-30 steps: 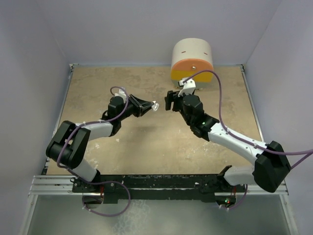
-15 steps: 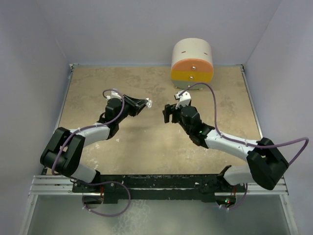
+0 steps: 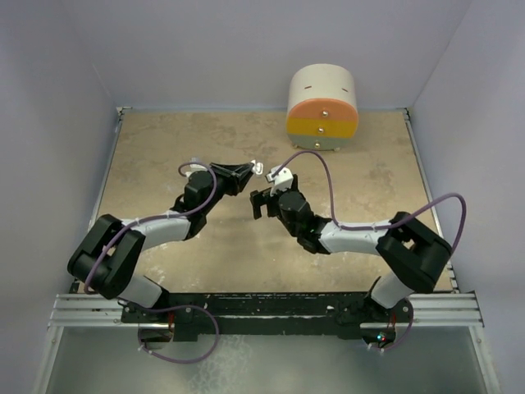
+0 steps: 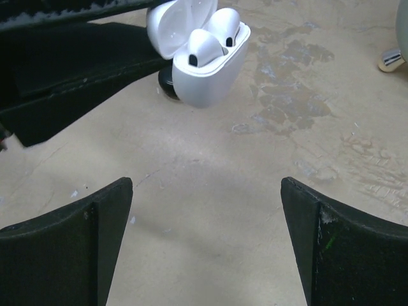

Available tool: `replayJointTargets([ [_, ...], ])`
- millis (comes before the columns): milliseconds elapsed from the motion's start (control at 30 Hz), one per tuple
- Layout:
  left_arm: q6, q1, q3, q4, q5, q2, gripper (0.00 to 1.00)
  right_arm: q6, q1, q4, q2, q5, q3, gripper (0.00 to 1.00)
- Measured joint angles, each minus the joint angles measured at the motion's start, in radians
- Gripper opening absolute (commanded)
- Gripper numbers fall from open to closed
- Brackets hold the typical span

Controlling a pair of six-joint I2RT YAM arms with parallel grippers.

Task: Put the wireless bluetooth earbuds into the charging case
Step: Close the charging case.

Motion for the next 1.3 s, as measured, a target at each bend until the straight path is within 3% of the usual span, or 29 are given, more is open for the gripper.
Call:
replayJointTargets([
  [467,-0.058,-0.023,-0.098,0.005,-0.029,-0.111,0.0,0.016,0.002,0.143,0.048,0.082,0.024,1.0],
  [1000,-0.066,-0.022,-0.15,0.011,-0.019,-0.121,0.0,0.011,0.004,0.146,0.06,0.232,0.028,1.0],
  [1167,-0.034,-0.01,-0.146,-0.018,-0.016,-0.116,0.0,0.065,-0.001,0.061,0.023,0.288,0.029,1.0],
  [1300,0.056,0.011,-0.06,-0.054,-0.001,-0.012,0.0,0.206,-0.03,-0.129,-0.04,0.335,0.055,1.0],
])
